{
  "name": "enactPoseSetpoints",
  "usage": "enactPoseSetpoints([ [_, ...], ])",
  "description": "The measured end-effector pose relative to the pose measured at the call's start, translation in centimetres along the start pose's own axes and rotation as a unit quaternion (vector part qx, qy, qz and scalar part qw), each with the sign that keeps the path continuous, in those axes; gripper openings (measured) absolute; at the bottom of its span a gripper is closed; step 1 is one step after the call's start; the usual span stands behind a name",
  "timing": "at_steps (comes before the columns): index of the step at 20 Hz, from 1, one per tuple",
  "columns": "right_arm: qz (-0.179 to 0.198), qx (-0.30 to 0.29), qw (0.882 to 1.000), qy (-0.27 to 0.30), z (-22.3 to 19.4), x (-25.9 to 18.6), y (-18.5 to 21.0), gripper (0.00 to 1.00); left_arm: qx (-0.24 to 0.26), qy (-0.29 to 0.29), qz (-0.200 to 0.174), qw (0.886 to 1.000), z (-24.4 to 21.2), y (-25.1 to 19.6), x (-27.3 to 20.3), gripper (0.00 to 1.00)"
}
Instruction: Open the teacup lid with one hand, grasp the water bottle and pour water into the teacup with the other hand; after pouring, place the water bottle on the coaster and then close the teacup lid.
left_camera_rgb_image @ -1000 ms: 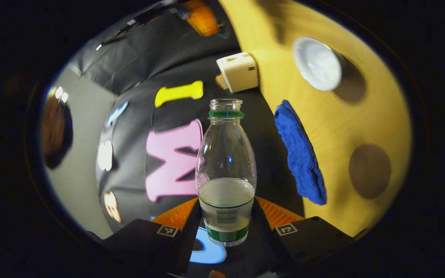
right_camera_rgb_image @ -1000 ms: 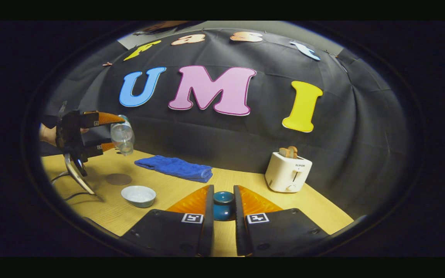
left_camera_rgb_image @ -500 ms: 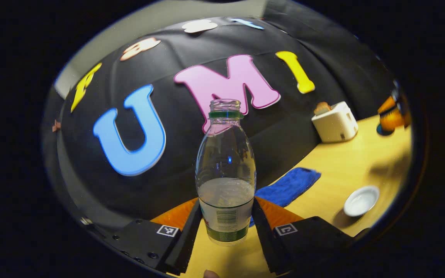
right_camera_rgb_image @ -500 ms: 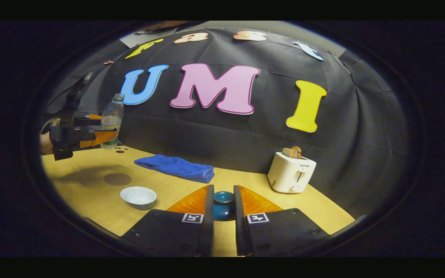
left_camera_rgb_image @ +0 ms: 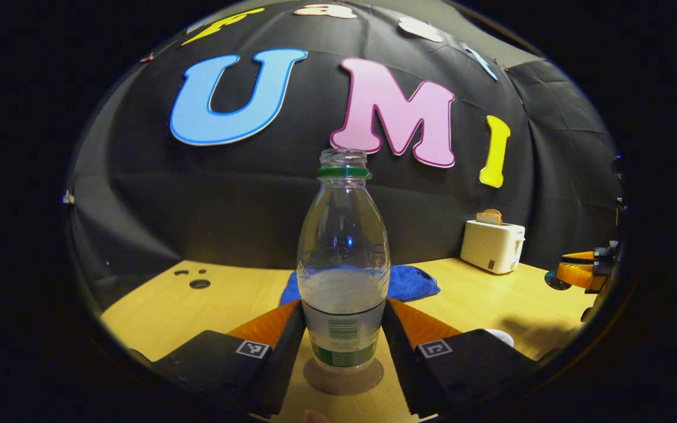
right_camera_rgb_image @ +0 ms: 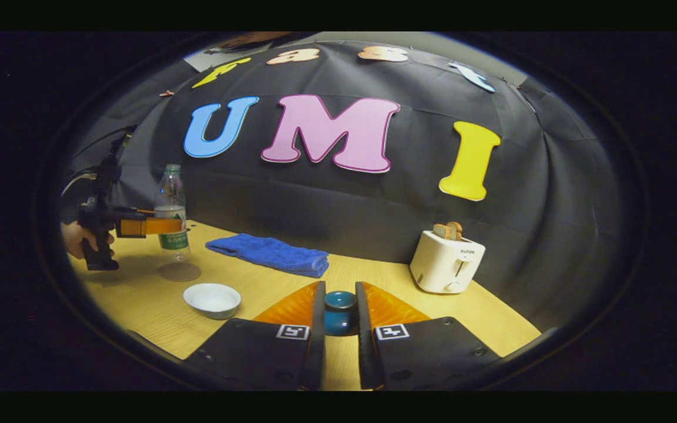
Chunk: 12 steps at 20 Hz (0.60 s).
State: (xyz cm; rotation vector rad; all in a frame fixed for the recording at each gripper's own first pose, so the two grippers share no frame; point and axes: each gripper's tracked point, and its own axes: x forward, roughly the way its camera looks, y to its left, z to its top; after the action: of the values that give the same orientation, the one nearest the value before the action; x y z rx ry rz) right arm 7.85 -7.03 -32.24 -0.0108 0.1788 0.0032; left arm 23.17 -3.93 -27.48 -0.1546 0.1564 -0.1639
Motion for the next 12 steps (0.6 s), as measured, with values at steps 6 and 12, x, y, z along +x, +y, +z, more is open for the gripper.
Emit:
enactPoseSetpoints([
  [6,-0.002,0.001,1.000,0.000,-0.1,-0.1,-0.1,0.26,-0.009,0.015,0.012,1.000,-2.0,0.6,0.3,0.78],
  [12,0.000,0.006,1.000,0.000,0.1,-0.2,0.3,0.31,0.011,0.023,0.011,1.000,-2.7,-0.1,0.3,0.82],
])
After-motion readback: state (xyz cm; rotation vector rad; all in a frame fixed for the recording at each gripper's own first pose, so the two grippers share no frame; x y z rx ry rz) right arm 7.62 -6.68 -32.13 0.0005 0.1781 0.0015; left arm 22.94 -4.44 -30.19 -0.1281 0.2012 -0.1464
